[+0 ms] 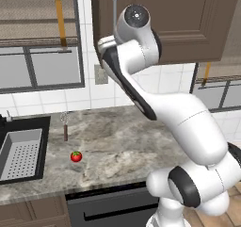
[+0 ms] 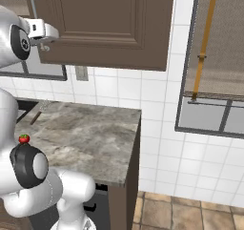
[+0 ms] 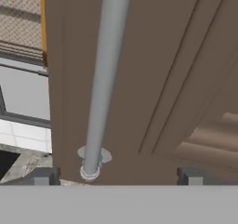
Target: Open the cabinet. Pick the soap dispenser and place it next to the sink. Then close the cabinet.
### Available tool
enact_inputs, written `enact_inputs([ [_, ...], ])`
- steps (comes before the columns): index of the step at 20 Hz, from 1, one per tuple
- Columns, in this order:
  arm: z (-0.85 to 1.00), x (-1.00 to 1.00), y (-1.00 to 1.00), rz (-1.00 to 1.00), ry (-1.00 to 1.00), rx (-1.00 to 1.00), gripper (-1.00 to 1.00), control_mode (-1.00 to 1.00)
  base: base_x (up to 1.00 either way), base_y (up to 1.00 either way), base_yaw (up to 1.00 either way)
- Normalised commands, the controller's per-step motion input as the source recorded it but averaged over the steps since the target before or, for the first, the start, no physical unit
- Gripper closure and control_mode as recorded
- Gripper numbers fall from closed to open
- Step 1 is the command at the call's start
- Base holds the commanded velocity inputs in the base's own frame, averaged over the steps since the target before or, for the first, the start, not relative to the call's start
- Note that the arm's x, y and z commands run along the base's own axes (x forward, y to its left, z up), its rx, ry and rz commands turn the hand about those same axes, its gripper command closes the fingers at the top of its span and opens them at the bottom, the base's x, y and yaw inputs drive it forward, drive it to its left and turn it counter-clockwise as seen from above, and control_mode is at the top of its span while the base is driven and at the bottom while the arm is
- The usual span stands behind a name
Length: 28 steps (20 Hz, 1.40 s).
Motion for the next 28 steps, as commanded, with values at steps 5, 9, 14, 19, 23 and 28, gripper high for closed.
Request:
enact_inputs([
  [5, 0.17, 0.48, 0.07, 0.01, -0.07, 0.0, -1.0, -1.0, 0.0, 0.0, 0.0],
  [9, 0.1, 0.47, 0.12, 0.01, -0.07, 0.01, -1.0, -1.0, 0.0, 0.0, 0.0],
  [14, 0.08, 0.45, 0.16, 0.0, -0.05, 0.03, -1.0, -1.0, 0.0, 0.0, 0.0],
  [19, 0.02, 0.44, 0.1, 0.0, -0.1, 0.0, -1.0, -1.0, 0.0, 0.0, 0.0],
  [23, -0.17, 0.2, 0.0, 0.03, -0.34, -0.01, 1.0, -1.0, 0.0, 0.0, 0.0],
  [28, -0.42, 0.0, -0.01, 0.02, -0.49, 0.0, 1.0, -1.0, 0.0, 0.0, 0.0],
])
